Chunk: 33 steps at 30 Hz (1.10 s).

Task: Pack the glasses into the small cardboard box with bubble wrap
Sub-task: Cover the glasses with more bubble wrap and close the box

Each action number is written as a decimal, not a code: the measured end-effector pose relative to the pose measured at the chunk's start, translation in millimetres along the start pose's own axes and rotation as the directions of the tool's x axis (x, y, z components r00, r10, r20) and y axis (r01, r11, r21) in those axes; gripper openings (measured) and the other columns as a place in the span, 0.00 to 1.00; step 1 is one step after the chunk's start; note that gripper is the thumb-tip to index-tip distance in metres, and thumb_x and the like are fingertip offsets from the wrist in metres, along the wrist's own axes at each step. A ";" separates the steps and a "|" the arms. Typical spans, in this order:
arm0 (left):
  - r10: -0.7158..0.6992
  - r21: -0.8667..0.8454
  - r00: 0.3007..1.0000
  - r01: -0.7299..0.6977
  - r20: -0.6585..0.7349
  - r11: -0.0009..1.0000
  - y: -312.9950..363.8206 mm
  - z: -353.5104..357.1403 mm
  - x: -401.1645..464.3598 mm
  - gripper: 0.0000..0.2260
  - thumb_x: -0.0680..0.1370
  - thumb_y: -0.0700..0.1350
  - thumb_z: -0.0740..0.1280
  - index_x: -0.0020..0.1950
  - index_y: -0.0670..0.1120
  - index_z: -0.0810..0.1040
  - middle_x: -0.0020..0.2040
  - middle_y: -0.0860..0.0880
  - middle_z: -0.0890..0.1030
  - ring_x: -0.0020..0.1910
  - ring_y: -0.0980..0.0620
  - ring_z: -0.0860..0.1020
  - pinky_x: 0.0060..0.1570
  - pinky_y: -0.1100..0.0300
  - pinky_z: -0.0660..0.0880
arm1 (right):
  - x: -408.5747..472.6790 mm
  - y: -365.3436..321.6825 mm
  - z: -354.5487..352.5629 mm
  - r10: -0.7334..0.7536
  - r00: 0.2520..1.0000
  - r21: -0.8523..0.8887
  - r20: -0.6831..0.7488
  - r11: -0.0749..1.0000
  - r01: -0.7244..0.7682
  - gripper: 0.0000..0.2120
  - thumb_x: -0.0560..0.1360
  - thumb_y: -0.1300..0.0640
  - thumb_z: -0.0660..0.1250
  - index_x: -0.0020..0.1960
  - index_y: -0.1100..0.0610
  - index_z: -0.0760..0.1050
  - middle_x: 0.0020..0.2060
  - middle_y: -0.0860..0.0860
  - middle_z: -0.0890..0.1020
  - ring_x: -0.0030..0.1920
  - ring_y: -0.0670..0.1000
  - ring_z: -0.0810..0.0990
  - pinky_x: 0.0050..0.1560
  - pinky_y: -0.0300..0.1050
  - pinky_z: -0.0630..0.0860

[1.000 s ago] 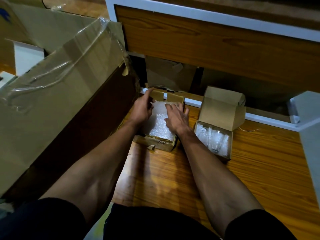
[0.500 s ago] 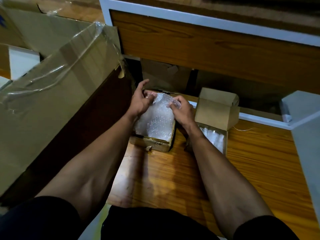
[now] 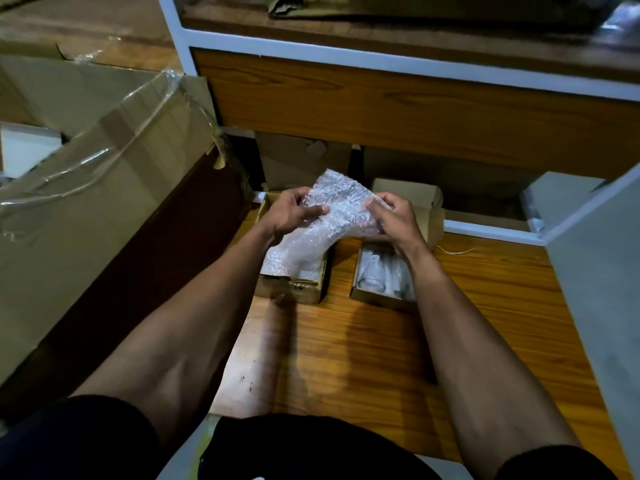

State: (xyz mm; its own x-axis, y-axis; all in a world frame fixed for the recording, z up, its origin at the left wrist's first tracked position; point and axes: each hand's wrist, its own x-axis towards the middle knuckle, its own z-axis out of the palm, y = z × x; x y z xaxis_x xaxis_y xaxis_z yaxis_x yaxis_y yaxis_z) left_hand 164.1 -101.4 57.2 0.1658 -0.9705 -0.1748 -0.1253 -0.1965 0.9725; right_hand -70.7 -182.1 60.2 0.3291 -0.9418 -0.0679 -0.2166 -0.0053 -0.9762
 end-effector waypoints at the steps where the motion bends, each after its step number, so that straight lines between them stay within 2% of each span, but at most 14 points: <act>1: 0.010 0.011 1.000 -0.010 0.018 1.000 2.5 4.1 0.0 0.11 0.77 0.46 0.78 0.58 0.46 0.83 0.44 0.54 0.85 0.41 0.59 0.82 0.45 0.59 0.75 | -2.5 0.7 -7.3 0.009 1.000 -0.031 0.022 0.999 -0.008 0.09 0.79 0.47 0.74 0.53 0.51 0.83 0.49 0.52 0.88 0.45 0.54 0.86 0.46 0.57 0.83; 5: 0.017 0.106 0.986 -0.035 0.169 0.994 24.5 22.6 0.6 0.09 0.78 0.45 0.77 0.56 0.45 0.84 0.50 0.48 0.88 0.48 0.53 0.85 0.48 0.54 0.76 | -9.7 -12.1 -32.8 0.086 0.986 -0.183 0.140 0.981 -0.059 0.39 0.68 0.27 0.75 0.69 0.53 0.78 0.61 0.51 0.84 0.57 0.51 0.86 0.54 0.54 0.85; 8: -0.002 0.171 0.934 -0.063 0.357 0.983 42.6 36.2 4.2 0.11 0.78 0.46 0.77 0.59 0.45 0.85 0.57 0.44 0.86 0.60 0.41 0.83 0.58 0.45 0.79 | -15.8 -30.5 -51.5 0.103 0.961 -0.203 0.256 0.978 -0.051 0.19 0.75 0.38 0.75 0.59 0.50 0.82 0.51 0.47 0.86 0.49 0.48 0.86 0.49 0.45 0.83; 11: -0.033 0.218 0.883 -0.080 0.469 0.973 54.8 47.9 7.0 0.10 0.80 0.42 0.75 0.60 0.43 0.84 0.57 0.46 0.86 0.58 0.45 0.84 0.56 0.52 0.81 | -15.4 -33.4 -70.0 0.136 0.945 -0.198 0.297 0.977 -0.078 0.17 0.74 0.46 0.78 0.57 0.55 0.84 0.52 0.53 0.88 0.54 0.56 0.87 0.57 0.56 0.83; 14: -0.055 0.212 0.898 -0.043 0.436 0.976 57.4 54.2 10.6 0.12 0.79 0.45 0.76 0.61 0.42 0.84 0.57 0.43 0.86 0.55 0.44 0.84 0.55 0.49 0.80 | -17.7 -30.9 -83.6 0.188 0.949 -0.046 0.253 0.982 -0.183 0.21 0.74 0.55 0.79 0.63 0.59 0.80 0.56 0.58 0.87 0.55 0.56 0.88 0.58 0.58 0.83; 18: -0.059 0.066 0.929 0.038 0.365 0.997 46.9 59.1 9.9 0.14 0.80 0.43 0.74 0.62 0.38 0.82 0.54 0.43 0.86 0.49 0.50 0.85 0.47 0.57 0.80 | -22.2 -21.6 -99.6 0.244 0.957 0.142 0.154 0.954 -0.266 0.18 0.79 0.60 0.74 0.67 0.60 0.76 0.57 0.59 0.86 0.52 0.57 0.88 0.51 0.56 0.86; 21: -0.113 0.038 0.915 0.106 0.386 0.994 37.6 61.1 5.2 0.19 0.78 0.42 0.76 0.67 0.37 0.80 0.60 0.42 0.86 0.57 0.47 0.85 0.53 0.57 0.81 | -25.3 -13.5 -106.8 0.276 0.955 0.184 0.106 0.939 -0.291 0.18 0.81 0.59 0.71 0.70 0.59 0.75 0.58 0.59 0.86 0.51 0.57 0.88 0.48 0.55 0.85; 24: -0.128 -0.011 0.939 0.139 0.319 0.990 35.4 61.9 3.3 0.24 0.75 0.41 0.78 0.69 0.38 0.78 0.59 0.43 0.86 0.59 0.45 0.84 0.62 0.50 0.79 | -28.0 -6.8 -111.3 0.284 0.953 0.216 0.106 0.929 -0.301 0.24 0.79 0.55 0.75 0.73 0.58 0.73 0.60 0.59 0.85 0.56 0.58 0.87 0.55 0.61 0.84; 26: -0.105 -0.131 0.971 0.135 0.215 0.982 38.8 66.7 2.6 0.21 0.76 0.39 0.77 0.67 0.38 0.77 0.57 0.44 0.85 0.59 0.46 0.83 0.64 0.48 0.78 | -26.3 0.4 -114.8 0.275 0.956 0.217 0.098 0.932 -0.290 0.38 0.71 0.48 0.81 0.76 0.58 0.71 0.65 0.58 0.83 0.63 0.58 0.84 0.64 0.66 0.79; 27: -0.109 -0.206 0.981 0.141 0.161 0.968 39.2 69.7 3.3 0.19 0.76 0.37 0.76 0.66 0.40 0.77 0.58 0.45 0.85 0.60 0.46 0.83 0.65 0.49 0.78 | -26.4 2.5 -116.3 0.255 0.960 0.239 0.111 0.931 -0.275 0.38 0.72 0.49 0.81 0.76 0.59 0.71 0.66 0.58 0.82 0.65 0.58 0.83 0.66 0.66 0.78; 29: -0.150 -0.334 0.980 0.186 0.131 0.924 36.8 75.0 5.3 0.21 0.76 0.36 0.76 0.67 0.43 0.74 0.60 0.45 0.85 0.60 0.48 0.84 0.61 0.54 0.81 | -25.8 7.6 -116.9 0.245 0.964 0.285 0.105 0.921 -0.265 0.31 0.76 0.54 0.76 0.75 0.61 0.71 0.65 0.59 0.82 0.65 0.58 0.82 0.66 0.63 0.79; 30: -0.167 -0.349 0.974 0.211 0.153 0.913 34.4 78.9 5.6 0.24 0.76 0.36 0.77 0.68 0.41 0.72 0.60 0.43 0.85 0.58 0.49 0.85 0.56 0.56 0.83 | -28.6 5.7 -116.6 0.253 0.962 0.283 0.102 0.920 -0.272 0.33 0.75 0.54 0.77 0.77 0.61 0.70 0.67 0.59 0.81 0.66 0.58 0.82 0.66 0.63 0.79; 31: -0.183 -0.297 0.968 0.228 0.171 0.927 30.1 82.3 7.0 0.24 0.75 0.37 0.78 0.67 0.37 0.72 0.58 0.42 0.86 0.54 0.50 0.86 0.49 0.57 0.83 | -28.9 6.7 -117.8 0.248 0.962 0.300 0.112 0.915 -0.271 0.37 0.73 0.52 0.78 0.78 0.60 0.68 0.69 0.59 0.80 0.67 0.58 0.81 0.65 0.63 0.80; 33: -0.159 -0.170 0.975 0.185 0.157 0.968 22.2 87.2 9.2 0.13 0.75 0.38 0.78 0.54 0.37 0.77 0.45 0.45 0.87 0.43 0.53 0.86 0.45 0.56 0.80 | -17.6 26.9 -122.8 0.230 0.965 0.358 0.124 0.897 -0.260 0.40 0.72 0.51 0.79 0.79 0.59 0.67 0.70 0.59 0.79 0.67 0.59 0.81 0.63 0.64 0.81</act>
State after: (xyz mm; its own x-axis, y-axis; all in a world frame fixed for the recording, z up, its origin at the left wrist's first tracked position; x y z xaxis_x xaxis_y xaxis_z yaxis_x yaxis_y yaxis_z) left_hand 77.5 -126.9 63.8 0.0281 -0.9367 -0.3491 0.0760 -0.3462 0.9351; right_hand -195.2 -206.9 60.4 0.3821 -0.8685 -0.3158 0.0497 0.3606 -0.9314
